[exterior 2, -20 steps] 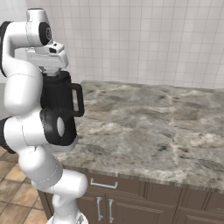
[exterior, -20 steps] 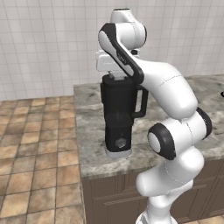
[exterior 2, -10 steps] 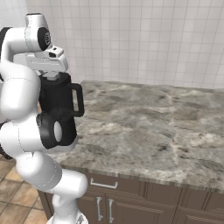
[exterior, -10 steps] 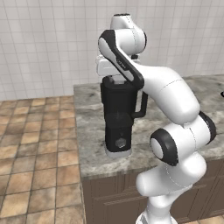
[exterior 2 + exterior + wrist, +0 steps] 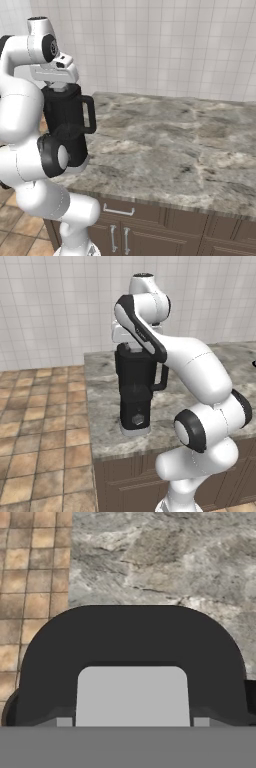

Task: Close the lid blender by securely placing the lid on top.

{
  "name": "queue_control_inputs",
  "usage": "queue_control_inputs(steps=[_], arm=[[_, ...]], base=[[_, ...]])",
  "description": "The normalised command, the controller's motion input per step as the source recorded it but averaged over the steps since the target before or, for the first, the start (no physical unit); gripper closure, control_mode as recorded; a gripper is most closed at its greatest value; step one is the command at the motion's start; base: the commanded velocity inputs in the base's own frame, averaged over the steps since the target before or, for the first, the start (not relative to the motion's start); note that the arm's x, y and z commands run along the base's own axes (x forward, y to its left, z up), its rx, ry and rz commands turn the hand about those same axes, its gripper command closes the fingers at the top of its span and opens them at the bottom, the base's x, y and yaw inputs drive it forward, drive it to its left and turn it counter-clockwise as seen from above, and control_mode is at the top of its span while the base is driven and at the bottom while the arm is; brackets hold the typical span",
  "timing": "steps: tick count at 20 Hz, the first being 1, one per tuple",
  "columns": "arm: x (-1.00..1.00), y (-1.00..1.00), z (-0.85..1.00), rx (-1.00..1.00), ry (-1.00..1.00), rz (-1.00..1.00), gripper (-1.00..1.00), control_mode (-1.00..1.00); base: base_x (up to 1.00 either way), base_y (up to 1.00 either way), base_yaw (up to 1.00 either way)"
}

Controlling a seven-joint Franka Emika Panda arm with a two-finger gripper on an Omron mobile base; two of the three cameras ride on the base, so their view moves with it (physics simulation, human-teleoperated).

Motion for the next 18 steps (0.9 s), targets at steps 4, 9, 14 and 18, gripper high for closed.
queue_control_inputs(steps=[4,9,14,18], arm=[[0.0,0.0,-0.16,0.0,0.0,0.0,-1.0,-1.0],[0.0,0.0,0.0,0.0,0.0,0.0,-1.0,-1.0],[0.0,0.01,0.0,0.0,0.0,0.0,-1.0,-1.0],[0.0,0.0,0.0,0.0,0.0,0.0,-1.0,-1.0]], base=[[0.0,0.0,0.0],[0.0,0.0,0.0],[0.0,0.0,0.0],[0.0,0.0,0.0]])
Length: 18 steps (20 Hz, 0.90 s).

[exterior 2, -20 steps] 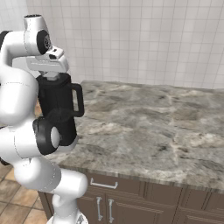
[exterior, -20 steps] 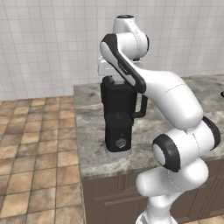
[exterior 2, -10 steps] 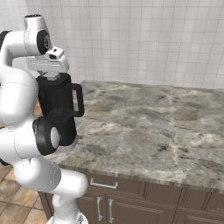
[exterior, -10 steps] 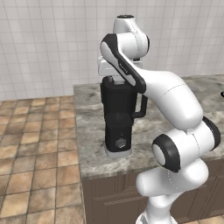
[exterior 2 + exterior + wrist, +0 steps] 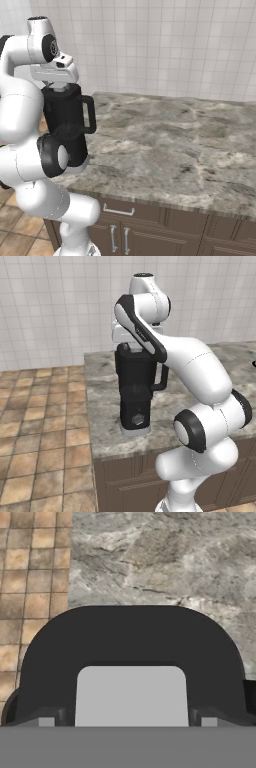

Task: Close the lid blender by securely placing the lid on top.

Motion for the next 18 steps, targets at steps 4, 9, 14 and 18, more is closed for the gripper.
queue_control_inputs(steps=[4,9,14,18], arm=[[-0.01,0.0,0.07,0.0,0.0,0.0,-1.0,-1.0],[-0.18,0.0,0.38,0.0,-0.07,0.0,-1.0,-1.0],[-0.27,0.0,0.36,0.0,-0.1,0.0,-1.0,-1.0],[-0.54,0.0,0.03,0.0,-0.19,0.0,-1.0,-1.0]], base=[[0.0,0.0,0.0],[0.0,0.0,0.0],[0.0,0.0,0.0],[0.0,0.0,0.0]])
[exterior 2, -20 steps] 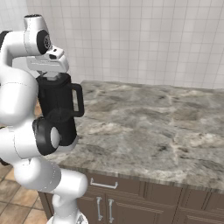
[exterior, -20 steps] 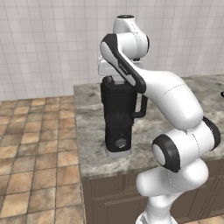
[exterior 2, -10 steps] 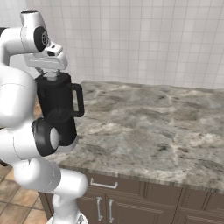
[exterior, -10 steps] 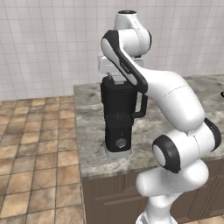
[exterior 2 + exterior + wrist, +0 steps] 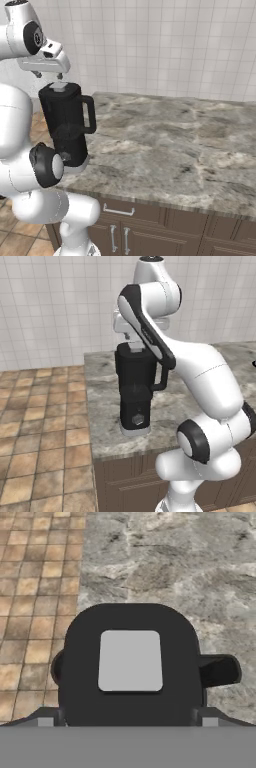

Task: Close the lid blender by securely placing the lid on top.

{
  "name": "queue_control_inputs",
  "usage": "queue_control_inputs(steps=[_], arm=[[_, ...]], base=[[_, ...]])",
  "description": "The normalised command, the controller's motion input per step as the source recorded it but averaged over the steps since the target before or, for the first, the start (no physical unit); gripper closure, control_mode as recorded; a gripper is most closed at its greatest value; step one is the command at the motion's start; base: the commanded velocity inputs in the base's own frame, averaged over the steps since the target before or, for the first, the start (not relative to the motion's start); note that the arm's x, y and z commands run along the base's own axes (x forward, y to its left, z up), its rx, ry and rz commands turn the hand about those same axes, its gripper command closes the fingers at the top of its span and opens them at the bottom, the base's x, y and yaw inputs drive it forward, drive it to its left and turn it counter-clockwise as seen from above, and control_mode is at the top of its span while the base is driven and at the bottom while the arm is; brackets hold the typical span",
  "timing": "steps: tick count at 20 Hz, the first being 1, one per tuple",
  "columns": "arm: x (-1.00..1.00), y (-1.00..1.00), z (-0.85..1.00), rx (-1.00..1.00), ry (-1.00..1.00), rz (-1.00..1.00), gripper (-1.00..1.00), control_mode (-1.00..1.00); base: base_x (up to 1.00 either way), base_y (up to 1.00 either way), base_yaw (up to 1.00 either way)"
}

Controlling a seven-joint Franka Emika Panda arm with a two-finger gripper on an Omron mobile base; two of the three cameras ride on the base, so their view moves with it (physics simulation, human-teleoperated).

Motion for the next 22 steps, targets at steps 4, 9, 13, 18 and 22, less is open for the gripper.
queue_control_inputs(steps=[4,9,13,18,22], arm=[[-0.81,-0.06,0.0,0.03,-0.26,0.0,-1.0,-1.0],[-0.95,-0.22,0.0,0.04,-0.27,0.0,-1.0,-1.0],[-0.79,-0.25,0.0,0.0,-0.22,0.0,-1.0,-1.0],[-0.63,-0.32,0.0,0.0,-0.15,0.0,-1.0,-1.0],[-0.29,-0.36,0.0,0.0,-0.04,0.0,-1.0,-1.0]], base=[[0.0,0.0,0.0],[0.0,0.0,0.0],[0.0,0.0,0.0],[0.0,0.0,0.0],[0.0,0.0,0.0]])
